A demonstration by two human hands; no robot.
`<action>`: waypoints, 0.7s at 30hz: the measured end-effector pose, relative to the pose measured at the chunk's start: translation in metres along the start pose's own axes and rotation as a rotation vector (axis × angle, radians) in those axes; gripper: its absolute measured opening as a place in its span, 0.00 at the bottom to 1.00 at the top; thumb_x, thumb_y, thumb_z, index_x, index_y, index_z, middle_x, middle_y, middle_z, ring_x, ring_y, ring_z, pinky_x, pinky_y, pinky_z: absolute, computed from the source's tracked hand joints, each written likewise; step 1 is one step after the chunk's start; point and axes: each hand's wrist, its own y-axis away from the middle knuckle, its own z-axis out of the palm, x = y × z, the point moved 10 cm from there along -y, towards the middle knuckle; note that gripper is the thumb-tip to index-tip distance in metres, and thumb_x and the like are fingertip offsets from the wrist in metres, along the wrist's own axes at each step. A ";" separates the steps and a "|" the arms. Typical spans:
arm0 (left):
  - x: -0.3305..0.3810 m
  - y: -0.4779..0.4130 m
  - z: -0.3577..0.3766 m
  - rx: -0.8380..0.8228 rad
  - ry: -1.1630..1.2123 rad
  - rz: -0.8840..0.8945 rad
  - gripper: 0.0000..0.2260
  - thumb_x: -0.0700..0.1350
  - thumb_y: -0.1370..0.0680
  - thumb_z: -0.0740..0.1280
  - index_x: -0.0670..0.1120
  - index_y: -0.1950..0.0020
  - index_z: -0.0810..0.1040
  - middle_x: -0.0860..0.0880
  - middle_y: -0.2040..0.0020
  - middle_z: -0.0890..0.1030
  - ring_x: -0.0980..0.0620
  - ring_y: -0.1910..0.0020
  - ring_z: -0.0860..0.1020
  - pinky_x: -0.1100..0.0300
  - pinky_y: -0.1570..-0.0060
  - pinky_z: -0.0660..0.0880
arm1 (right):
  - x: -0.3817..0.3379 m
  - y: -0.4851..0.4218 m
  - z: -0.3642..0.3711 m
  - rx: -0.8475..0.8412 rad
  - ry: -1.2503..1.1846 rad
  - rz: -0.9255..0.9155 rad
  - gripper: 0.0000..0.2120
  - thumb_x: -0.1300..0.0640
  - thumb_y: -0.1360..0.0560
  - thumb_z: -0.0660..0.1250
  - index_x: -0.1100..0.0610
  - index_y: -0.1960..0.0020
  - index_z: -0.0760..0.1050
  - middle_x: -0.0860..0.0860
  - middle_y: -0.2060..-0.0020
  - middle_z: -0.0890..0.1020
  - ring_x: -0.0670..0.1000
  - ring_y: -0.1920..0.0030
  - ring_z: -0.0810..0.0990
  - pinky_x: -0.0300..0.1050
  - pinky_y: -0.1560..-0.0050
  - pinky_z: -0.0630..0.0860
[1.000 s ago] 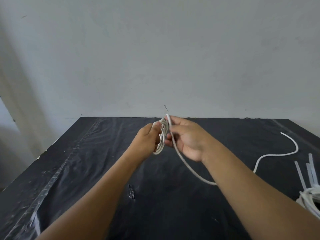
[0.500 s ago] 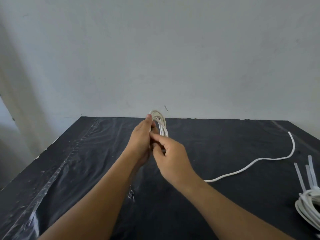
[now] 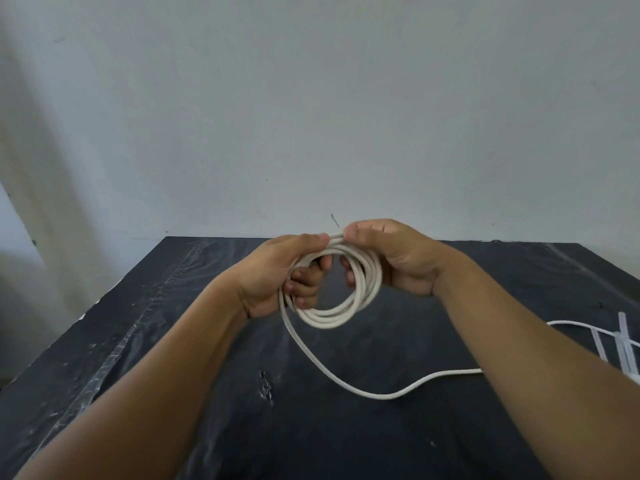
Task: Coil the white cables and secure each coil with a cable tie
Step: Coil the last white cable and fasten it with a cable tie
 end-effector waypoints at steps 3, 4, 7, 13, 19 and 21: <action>0.003 0.000 0.006 -0.010 -0.088 -0.021 0.13 0.51 0.25 0.62 0.41 0.58 0.71 0.51 0.74 0.61 0.57 0.78 0.57 0.63 0.76 0.62 | 0.018 0.003 0.014 -0.127 -0.059 0.180 0.18 0.43 0.29 0.64 0.59 0.63 0.77 0.52 0.72 0.74 0.49 0.73 0.73 0.43 0.65 0.74; 0.005 -0.001 0.006 -0.001 -0.115 -0.007 0.12 0.51 0.25 0.62 0.42 0.56 0.69 0.51 0.73 0.62 0.57 0.78 0.57 0.63 0.76 0.62 | 0.024 0.004 0.019 -0.156 -0.094 0.216 0.20 0.41 0.29 0.64 0.58 0.65 0.75 0.51 0.74 0.72 0.48 0.74 0.71 0.43 0.66 0.72; 0.010 -0.003 0.001 0.062 -0.154 0.067 0.14 0.54 0.26 0.66 0.46 0.55 0.65 0.50 0.72 0.64 0.56 0.77 0.60 0.63 0.77 0.63 | 0.030 0.006 0.034 -0.268 -0.206 0.197 0.21 0.40 0.28 0.63 0.57 0.66 0.71 0.50 0.75 0.70 0.48 0.73 0.69 0.42 0.64 0.71; 0.024 -0.001 -0.014 0.203 -0.332 0.229 0.11 0.52 0.27 0.65 0.46 0.57 0.69 0.49 0.74 0.67 0.54 0.76 0.60 0.62 0.77 0.61 | 0.039 0.008 0.039 -0.155 -0.515 0.077 0.18 0.46 0.24 0.60 0.61 0.56 0.77 0.47 0.76 0.72 0.46 0.76 0.73 0.44 0.63 0.77; 0.024 -0.002 -0.017 0.296 -0.516 0.277 0.09 0.48 0.24 0.66 0.43 0.55 0.72 0.46 0.73 0.74 0.51 0.76 0.70 0.58 0.75 0.72 | 0.050 0.010 0.039 -0.074 -0.537 0.117 0.15 0.45 0.26 0.63 0.55 0.63 0.71 0.43 0.82 0.61 0.42 0.83 0.58 0.38 0.76 0.65; 0.017 -0.002 -0.024 0.317 -0.487 0.267 0.11 0.52 0.25 0.65 0.44 0.55 0.74 0.45 0.68 0.78 0.49 0.72 0.75 0.55 0.70 0.77 | 0.048 0.010 0.027 0.000 -0.590 0.090 0.16 0.45 0.25 0.62 0.54 0.66 0.69 0.43 0.82 0.60 0.42 0.84 0.57 0.37 0.77 0.63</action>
